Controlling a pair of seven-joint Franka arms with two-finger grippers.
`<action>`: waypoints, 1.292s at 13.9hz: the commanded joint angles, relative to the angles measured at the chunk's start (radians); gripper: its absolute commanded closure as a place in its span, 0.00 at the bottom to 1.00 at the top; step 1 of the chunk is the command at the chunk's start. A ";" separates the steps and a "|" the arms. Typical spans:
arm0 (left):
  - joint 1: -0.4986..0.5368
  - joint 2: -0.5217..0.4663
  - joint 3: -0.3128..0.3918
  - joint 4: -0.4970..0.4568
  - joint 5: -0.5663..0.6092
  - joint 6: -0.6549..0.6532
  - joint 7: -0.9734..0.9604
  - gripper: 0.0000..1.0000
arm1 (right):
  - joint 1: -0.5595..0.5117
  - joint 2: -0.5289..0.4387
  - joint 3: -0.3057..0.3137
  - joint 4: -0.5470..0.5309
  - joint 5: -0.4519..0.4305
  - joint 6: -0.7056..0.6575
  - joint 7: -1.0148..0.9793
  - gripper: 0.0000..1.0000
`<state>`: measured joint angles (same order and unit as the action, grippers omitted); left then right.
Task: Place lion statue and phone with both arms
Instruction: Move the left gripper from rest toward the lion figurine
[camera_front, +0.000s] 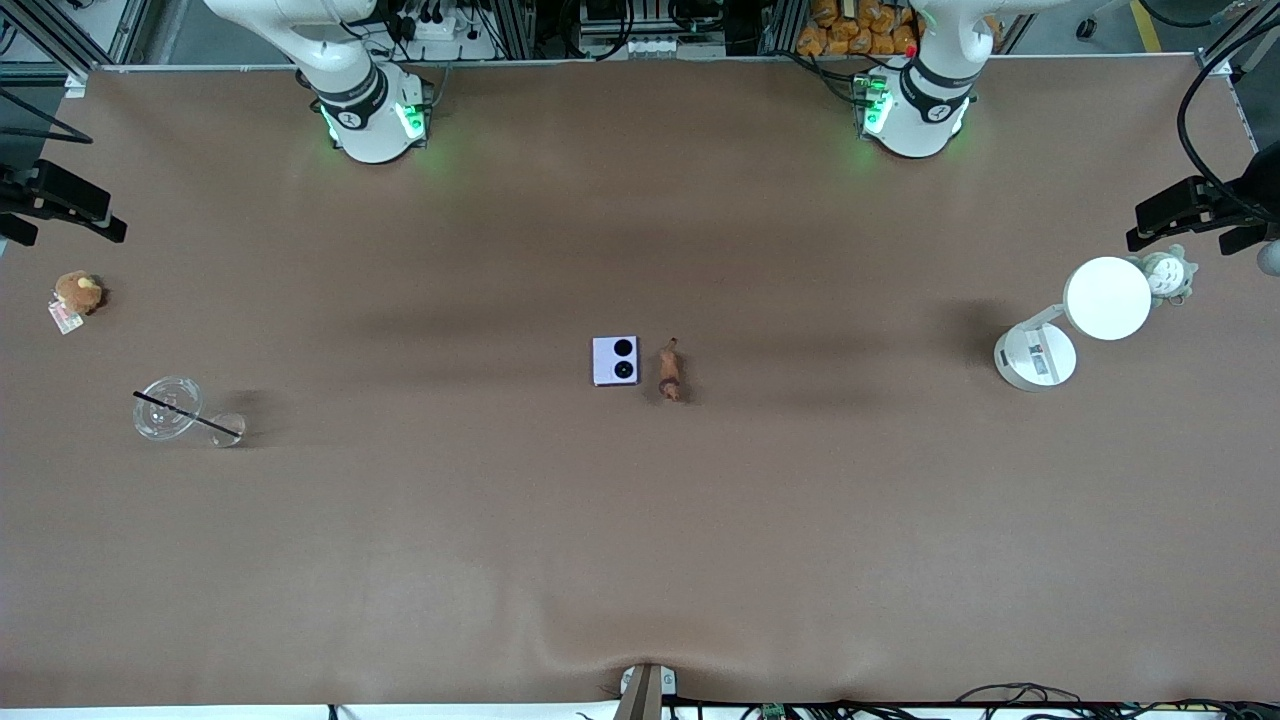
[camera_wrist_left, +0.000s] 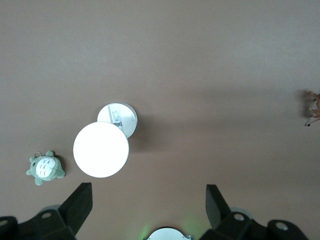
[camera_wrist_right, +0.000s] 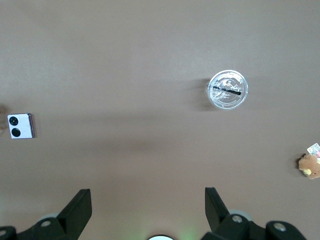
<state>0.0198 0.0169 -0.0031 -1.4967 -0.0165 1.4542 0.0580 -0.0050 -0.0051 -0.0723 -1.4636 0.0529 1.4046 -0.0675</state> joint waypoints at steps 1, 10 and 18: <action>-0.001 0.006 -0.002 0.010 0.003 -0.009 0.003 0.00 | -0.009 -0.013 0.006 -0.008 -0.007 -0.004 -0.011 0.00; -0.021 0.109 -0.046 -0.070 -0.023 0.006 -0.015 0.00 | -0.007 -0.012 0.006 -0.008 -0.007 -0.003 -0.011 0.00; -0.184 0.314 -0.094 -0.036 -0.030 0.207 -0.260 0.00 | -0.007 -0.012 0.006 -0.008 -0.007 -0.003 -0.011 0.00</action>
<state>-0.1192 0.2799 -0.0999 -1.5703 -0.0376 1.6329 -0.1429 -0.0050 -0.0051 -0.0724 -1.4636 0.0528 1.4046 -0.0676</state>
